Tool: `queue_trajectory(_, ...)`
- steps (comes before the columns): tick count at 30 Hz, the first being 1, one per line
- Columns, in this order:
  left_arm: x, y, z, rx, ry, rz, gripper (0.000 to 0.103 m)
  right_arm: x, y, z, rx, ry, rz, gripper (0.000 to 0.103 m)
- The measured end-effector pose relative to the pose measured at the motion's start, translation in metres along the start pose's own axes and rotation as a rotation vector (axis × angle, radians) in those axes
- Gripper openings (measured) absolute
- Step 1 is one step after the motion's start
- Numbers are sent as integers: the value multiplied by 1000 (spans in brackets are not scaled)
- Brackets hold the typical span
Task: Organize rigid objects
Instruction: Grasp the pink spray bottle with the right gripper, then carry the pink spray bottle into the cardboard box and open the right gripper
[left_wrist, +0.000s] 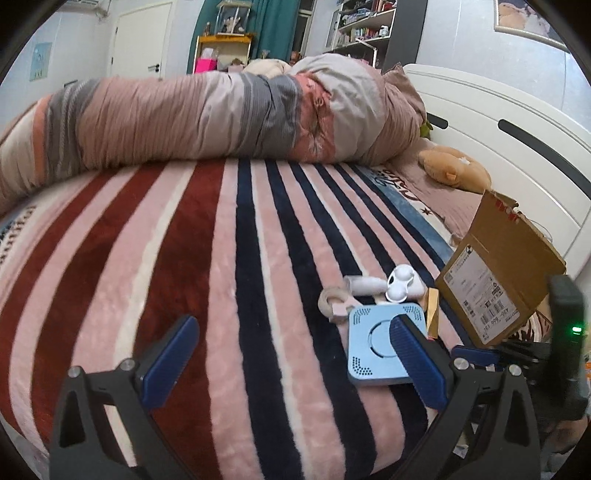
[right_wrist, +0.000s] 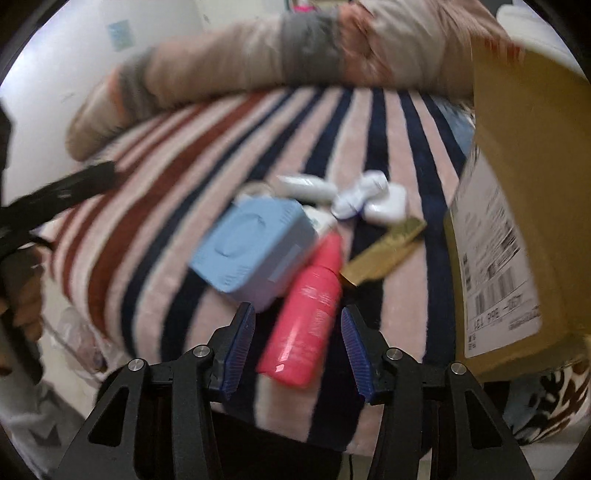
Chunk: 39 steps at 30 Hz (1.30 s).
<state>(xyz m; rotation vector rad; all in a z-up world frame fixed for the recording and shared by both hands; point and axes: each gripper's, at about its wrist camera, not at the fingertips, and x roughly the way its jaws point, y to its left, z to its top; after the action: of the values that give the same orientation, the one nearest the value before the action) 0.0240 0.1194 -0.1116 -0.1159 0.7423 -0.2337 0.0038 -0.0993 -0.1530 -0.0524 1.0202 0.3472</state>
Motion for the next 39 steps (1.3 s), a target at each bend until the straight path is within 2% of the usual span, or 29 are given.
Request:
queue_trajectory(1, 1, 0, -2, 0, 1, -5, 102, 7, -2, 1, 14, 23, -5, 35)
queue_trajectory(4, 0, -2, -4, 6, -1, -7, 102, 21, -5, 1, 55, 58, 20, 33)
queue_trajectory(9, -7, -8, -3, 13, -8, -22, 102, 18, -7, -2, 27, 52, 6, 31)
queue_trajectory(14, -10, -19, -2, 24, 1, -62, 102, -5, -7, -14, -28, -25, -36, 27)
queue_trajectory(19, -11, -38, 1, 46, 3, -112, 102, -25, -5, -15, -66, -74, -27, 27)
queue_trajectory(23, -14, -50, 4, 66, 0, -118, 102, -36, -2, -14, -80, -122, -24, 27)
queue_trajectory(29, -22, -63, 20, 66, 10, -271, 102, -76, 19, -6, -136, -281, 127, 27)
queue_trajectory(31, -26, -67, 29, 48, 10, -349, 102, -90, 27, -3, -175, -339, 151, 27)
queue_trajectory(33, -31, -69, 41, 22, 6, -430, 96, -107, 33, 0, -211, -406, 177, 27)
queue_trajectory(36, -38, -80, 58, 11, 3, -531, 67, -125, 33, 2, -232, -466, 218, 27)
queue_trajectory(37, -41, -85, 62, 18, 3, -549, 62, -132, 30, 3, -234, -490, 223, 27)
queue_trajectory(38, -44, -92, 67, 29, -1, -563, 52, -138, 26, 3, -231, -514, 224, 27)
queue_trajectory(39, -47, -101, 72, 42, -6, -571, 46, -144, 20, 4, -230, -535, 227, 27)
